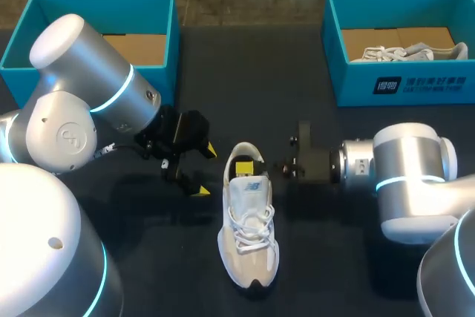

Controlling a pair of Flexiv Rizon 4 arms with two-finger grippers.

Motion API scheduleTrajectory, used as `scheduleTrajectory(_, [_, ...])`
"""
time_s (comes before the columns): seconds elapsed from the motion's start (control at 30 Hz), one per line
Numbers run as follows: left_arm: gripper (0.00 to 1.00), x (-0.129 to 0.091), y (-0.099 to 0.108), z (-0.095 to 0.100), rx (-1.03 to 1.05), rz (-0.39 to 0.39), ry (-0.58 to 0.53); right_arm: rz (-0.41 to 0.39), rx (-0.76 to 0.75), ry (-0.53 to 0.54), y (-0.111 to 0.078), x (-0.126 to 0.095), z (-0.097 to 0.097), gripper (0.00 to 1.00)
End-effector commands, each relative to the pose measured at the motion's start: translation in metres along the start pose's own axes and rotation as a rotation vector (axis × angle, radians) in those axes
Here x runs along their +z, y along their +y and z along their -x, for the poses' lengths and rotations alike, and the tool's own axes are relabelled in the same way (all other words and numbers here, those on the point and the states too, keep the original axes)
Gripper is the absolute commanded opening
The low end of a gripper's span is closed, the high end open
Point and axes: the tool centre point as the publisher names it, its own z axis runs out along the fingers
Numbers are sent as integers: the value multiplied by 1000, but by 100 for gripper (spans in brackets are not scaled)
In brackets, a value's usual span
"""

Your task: Take the shoe out of the shoebox, open the shoe tongue, remove and reinsert the insole, then place the shoe into the shoebox

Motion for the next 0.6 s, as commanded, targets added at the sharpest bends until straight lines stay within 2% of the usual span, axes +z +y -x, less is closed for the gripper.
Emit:
scheduleTrajectory(0.03, [100,1,0,-1,0,0,-2,25,-1,-16,-12,3,-6,0])
scheduleTrajectory(0.17, [100,1,0,-1,0,0,-2,27,-36,-14,-6,0,-13,0])
scheduleTrajectory(0.23, [100,1,0,-1,0,0,-2,15,-45,-18,0,0,-15,15])
scheduleTrajectory(0.27, [100,1,0,-1,0,0,-2,7,-49,-18,3,0,-15,25])
scheduleTrajectory(0.37, [100,1,0,-1,0,0,-2,-10,-57,-20,11,-1,-15,40])
scheduleTrajectory(0.6, [100,-4,-1,-2,17,6,1,-64,-69,-16,24,-5,-13,46])
